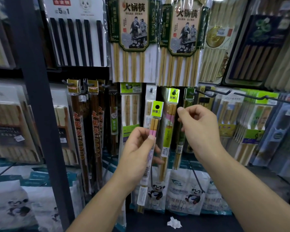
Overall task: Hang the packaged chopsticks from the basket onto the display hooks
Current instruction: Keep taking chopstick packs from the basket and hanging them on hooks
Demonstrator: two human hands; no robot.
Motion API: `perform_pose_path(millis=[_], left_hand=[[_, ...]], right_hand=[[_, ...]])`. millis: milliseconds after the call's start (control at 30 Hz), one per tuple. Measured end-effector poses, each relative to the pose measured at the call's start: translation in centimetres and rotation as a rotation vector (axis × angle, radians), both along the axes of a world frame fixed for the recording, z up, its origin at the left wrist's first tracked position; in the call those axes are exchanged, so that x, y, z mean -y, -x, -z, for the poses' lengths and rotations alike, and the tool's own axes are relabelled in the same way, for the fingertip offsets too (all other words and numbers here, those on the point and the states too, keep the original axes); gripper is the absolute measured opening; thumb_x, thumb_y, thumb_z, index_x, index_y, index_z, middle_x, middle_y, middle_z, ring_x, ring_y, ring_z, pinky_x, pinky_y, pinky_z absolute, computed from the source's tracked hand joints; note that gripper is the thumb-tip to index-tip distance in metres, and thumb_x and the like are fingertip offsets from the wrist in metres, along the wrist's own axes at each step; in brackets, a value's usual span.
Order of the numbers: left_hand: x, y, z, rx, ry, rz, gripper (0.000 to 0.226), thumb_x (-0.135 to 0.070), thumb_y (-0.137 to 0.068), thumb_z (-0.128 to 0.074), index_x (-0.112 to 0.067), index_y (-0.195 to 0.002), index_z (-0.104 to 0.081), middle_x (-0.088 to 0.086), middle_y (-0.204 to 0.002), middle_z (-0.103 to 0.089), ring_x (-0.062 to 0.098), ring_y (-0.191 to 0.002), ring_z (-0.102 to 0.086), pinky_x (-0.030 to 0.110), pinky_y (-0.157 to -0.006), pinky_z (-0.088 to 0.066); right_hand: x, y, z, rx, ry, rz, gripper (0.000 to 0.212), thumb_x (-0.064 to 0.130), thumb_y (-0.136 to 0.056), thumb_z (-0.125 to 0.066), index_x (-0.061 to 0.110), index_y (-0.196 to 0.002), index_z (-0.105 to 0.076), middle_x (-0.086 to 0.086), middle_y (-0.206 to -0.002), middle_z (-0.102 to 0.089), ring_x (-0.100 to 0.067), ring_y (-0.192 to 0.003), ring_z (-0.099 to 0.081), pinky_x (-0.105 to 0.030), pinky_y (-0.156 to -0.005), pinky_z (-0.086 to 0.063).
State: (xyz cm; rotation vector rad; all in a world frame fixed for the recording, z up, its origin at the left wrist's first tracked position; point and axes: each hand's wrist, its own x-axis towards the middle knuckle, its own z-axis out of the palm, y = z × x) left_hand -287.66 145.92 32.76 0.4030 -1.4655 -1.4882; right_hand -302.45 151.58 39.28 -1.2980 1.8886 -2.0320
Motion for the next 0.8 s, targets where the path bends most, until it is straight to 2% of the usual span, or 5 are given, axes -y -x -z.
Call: perform_pose_path(millis=[133, 267, 433, 633, 800], left_hand=[[-0.5, 0.8, -1.5, -0.035, 0.028, 0.047, 0.015, -0.007, -0.103, -0.057, -0.013, -0.093, -0.066, 0.000, -0.076, -0.063, 0.017, -0.073, -0.063, 0.035, -0.066, -0.063], [-1.0, 1.8, -2.9, -0.003, 0.178, -0.033, 0.007, -0.008, -0.099, -0.063, -0.008, -0.097, -0.069, -0.004, -0.081, -0.069, 0.006, -0.077, -0.063, 0.017, -0.070, -0.054], [-0.3, 2.4, -3.9, 0.128, 0.236, -0.154, 0.011, -0.017, -0.098, -0.068, -0.014, -0.107, -0.072, 0.019, -0.098, -0.072, 0.012, -0.081, -0.063, 0.027, -0.073, -0.056], [0.4, 2.6, -3.2, 0.185, 0.234, -0.167, 0.010, -0.018, -0.095, -0.072, -0.020, -0.105, -0.071, 0.014, -0.092, -0.071, 0.004, -0.070, -0.062, 0.019, -0.062, -0.054], [0.8, 2.8, -3.4, 0.184, 0.257, -0.183, 0.009, -0.017, -0.094, -0.073, -0.023, -0.100, -0.070, 0.010, -0.089, -0.072, 0.009, -0.071, -0.065, 0.028, -0.064, -0.059]], right_hand=[[-1.4, -1.1, -0.6, -0.124, -0.022, -0.169, 0.020, 0.019, -0.098, -0.062, 0.023, -0.082, -0.073, -0.002, -0.079, -0.071, -0.005, -0.064, -0.059, -0.024, -0.065, -0.053], [-1.3, -1.1, -1.3, -0.145, -0.020, -0.195, 0.023, 0.021, -0.099, -0.062, 0.019, -0.078, -0.072, -0.001, -0.068, -0.064, -0.010, -0.063, -0.057, -0.026, -0.061, -0.050], [0.2, -0.3, -3.1, -0.003, -0.033, -0.138, 0.030, 0.020, -0.099, -0.060, 0.016, -0.073, -0.074, -0.002, -0.068, -0.069, -0.006, -0.059, -0.056, -0.024, -0.061, -0.051], [1.4, 0.3, -3.5, 0.038, -0.038, -0.052, 0.025, 0.025, -0.092, -0.071, 0.011, -0.071, -0.072, -0.005, -0.073, -0.071, -0.001, -0.058, -0.060, -0.030, -0.069, -0.053], [1.8, 0.4, -3.4, 0.041, -0.017, -0.022, 0.025, 0.025, -0.093, -0.069, 0.015, -0.070, -0.072, -0.002, -0.072, -0.071, -0.001, -0.060, -0.062, -0.025, -0.063, -0.050]])
